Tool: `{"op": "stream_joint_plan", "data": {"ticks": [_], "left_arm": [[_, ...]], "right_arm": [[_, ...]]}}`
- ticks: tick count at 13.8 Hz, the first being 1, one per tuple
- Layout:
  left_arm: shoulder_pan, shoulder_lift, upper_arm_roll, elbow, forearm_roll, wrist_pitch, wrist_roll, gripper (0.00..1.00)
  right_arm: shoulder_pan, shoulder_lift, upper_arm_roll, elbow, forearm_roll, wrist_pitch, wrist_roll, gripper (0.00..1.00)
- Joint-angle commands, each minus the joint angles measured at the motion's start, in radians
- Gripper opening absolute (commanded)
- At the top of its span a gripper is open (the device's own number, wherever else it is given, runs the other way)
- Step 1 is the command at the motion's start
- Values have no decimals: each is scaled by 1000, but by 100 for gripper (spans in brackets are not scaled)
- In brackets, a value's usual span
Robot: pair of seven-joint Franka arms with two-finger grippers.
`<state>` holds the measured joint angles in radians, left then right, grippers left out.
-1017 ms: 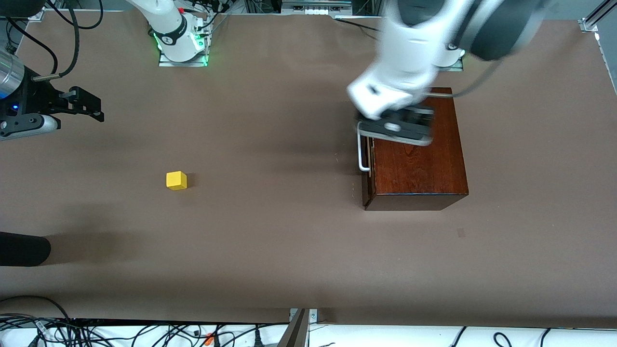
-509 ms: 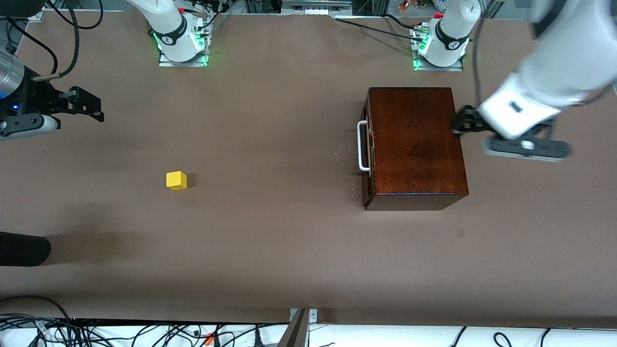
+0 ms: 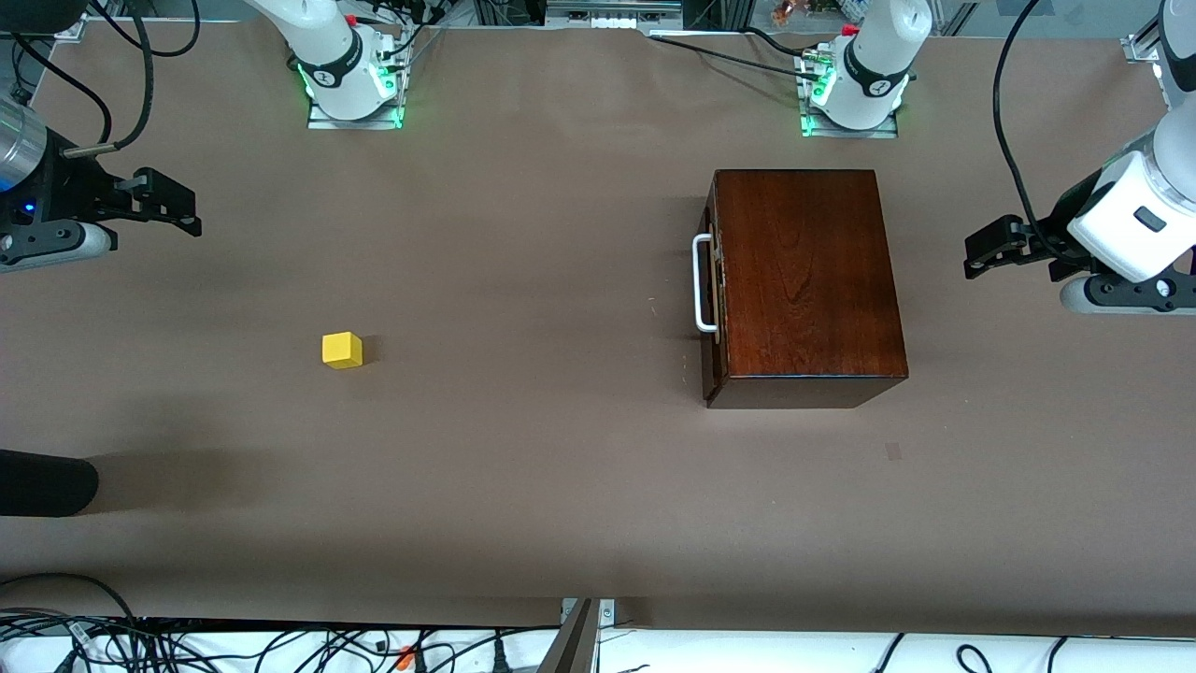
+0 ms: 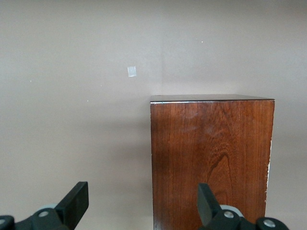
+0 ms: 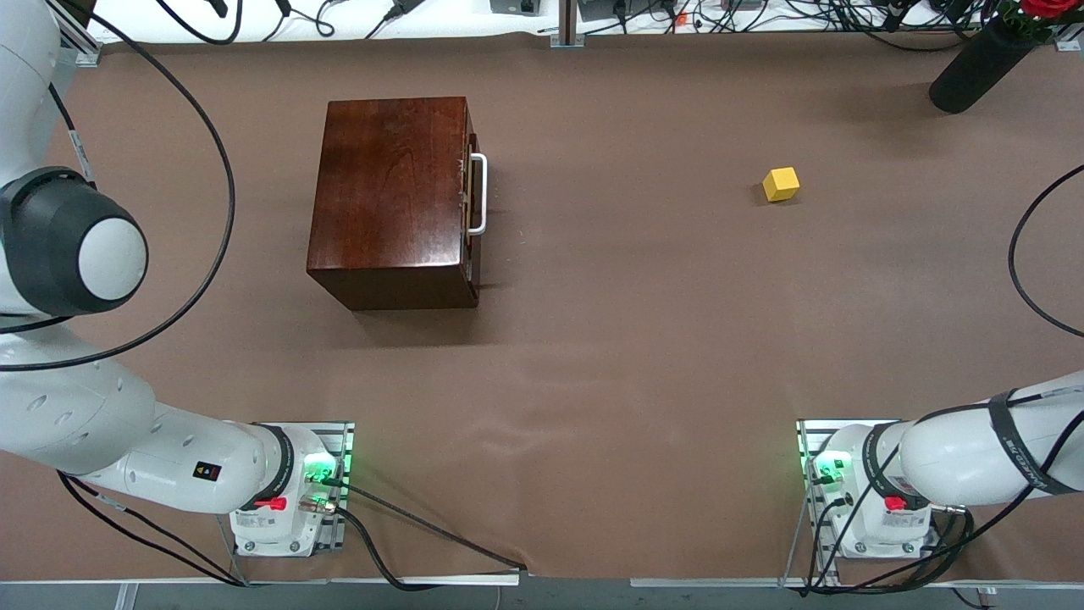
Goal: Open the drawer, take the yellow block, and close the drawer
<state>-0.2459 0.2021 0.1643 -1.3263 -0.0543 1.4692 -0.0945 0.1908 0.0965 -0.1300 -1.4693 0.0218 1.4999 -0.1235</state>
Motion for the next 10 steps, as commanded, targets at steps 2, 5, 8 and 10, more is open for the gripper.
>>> {"op": "stream_joint_plan", "data": {"ticks": [2,5,8,10], "left_arm": [[-9,-107,11,-157,-4,62,44,100],[-7,-125,35,-181,-10,66,104,100],[-9,-188,35,-272,-7,109,102,100],[-9,-190,34,-266,-6,100,101,100]], "right_arm": [[-1,12,-2,32,-5,-26,-13,100],[-1,12,-3,32,-5,-26,-13,100],[-1,12,-2,32,-6,-26,-11,100],[-1,12,-2,32,-6,-26,-13,100]]}}
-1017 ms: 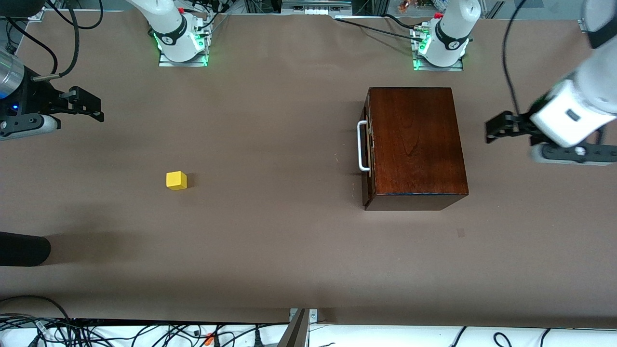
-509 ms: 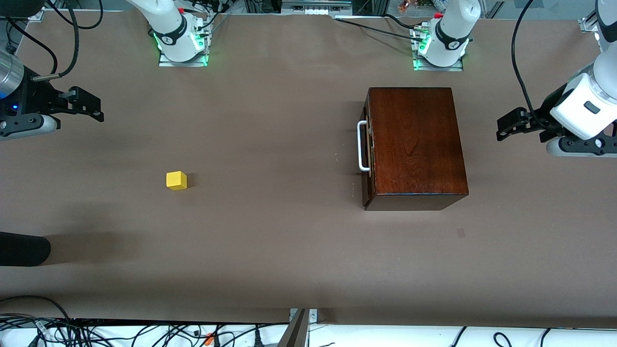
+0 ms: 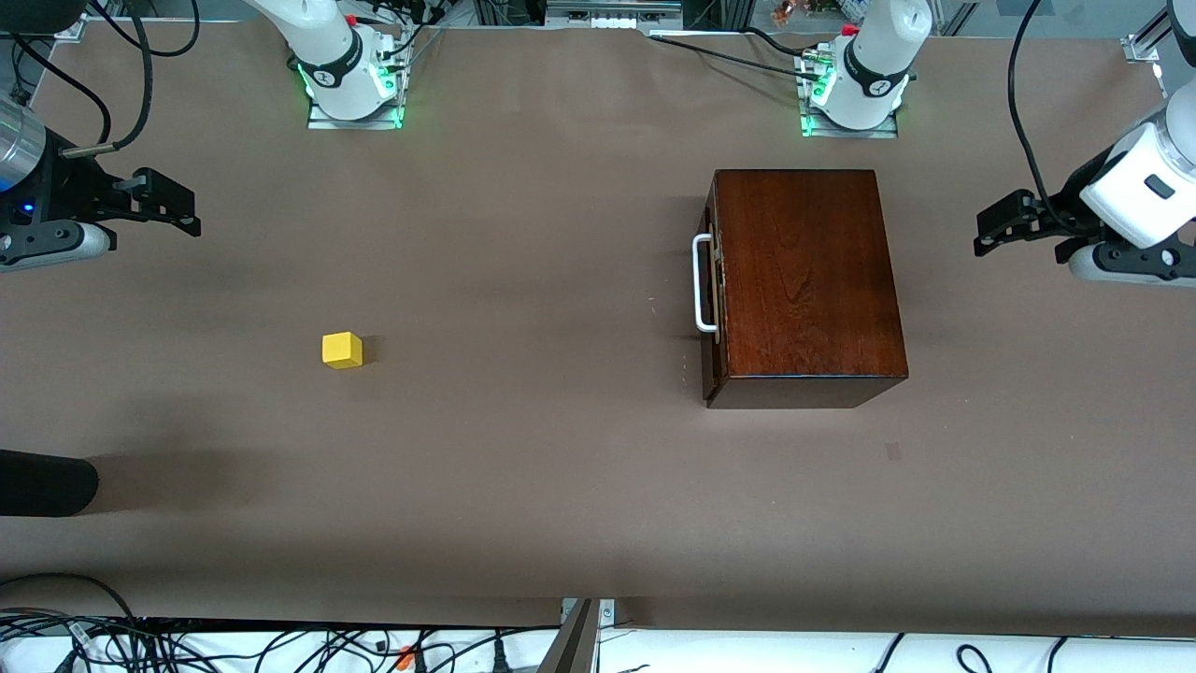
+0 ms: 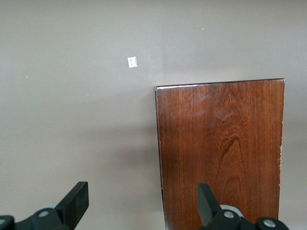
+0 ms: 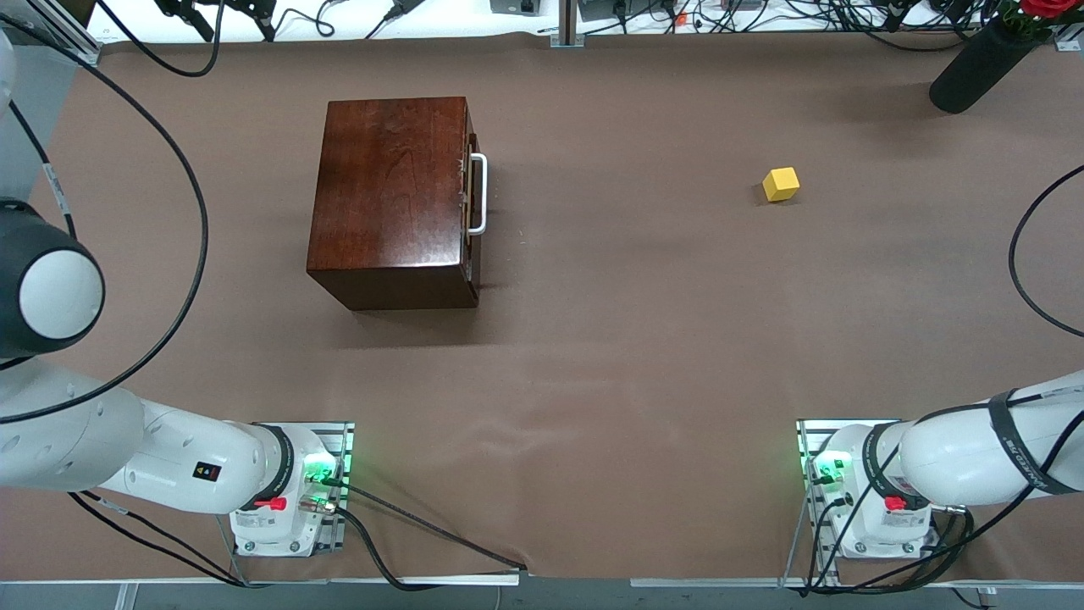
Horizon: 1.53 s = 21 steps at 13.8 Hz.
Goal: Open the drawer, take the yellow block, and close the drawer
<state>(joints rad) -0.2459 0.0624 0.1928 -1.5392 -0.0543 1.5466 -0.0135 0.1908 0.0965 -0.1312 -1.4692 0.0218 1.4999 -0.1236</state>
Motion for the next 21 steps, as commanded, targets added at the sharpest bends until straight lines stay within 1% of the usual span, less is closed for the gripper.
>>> {"op": "stream_joint_plan", "data": {"ticks": [1,12,16,17,21], "left_arm": [[-9,-50,4,-52,-4,21,23,100],[-6,-42,0,-44,11,20,23,100],[-6,-42,-1,-44,25,20,79,100],[-6,-42,-1,-44,45,20,96,100],[-6,-42,-1,-42,51,20,101,100]], "right_arm": [[-1,12,-1,32,-5,-26,-13,100],[-1,12,-2,32,-3,-24,-11,100],[-1,12,-2,32,-3,-24,-11,100],[-1,12,-2,32,-3,-24,-11,100],[-1,12,-2,32,-3,-24,-11,100]]}}
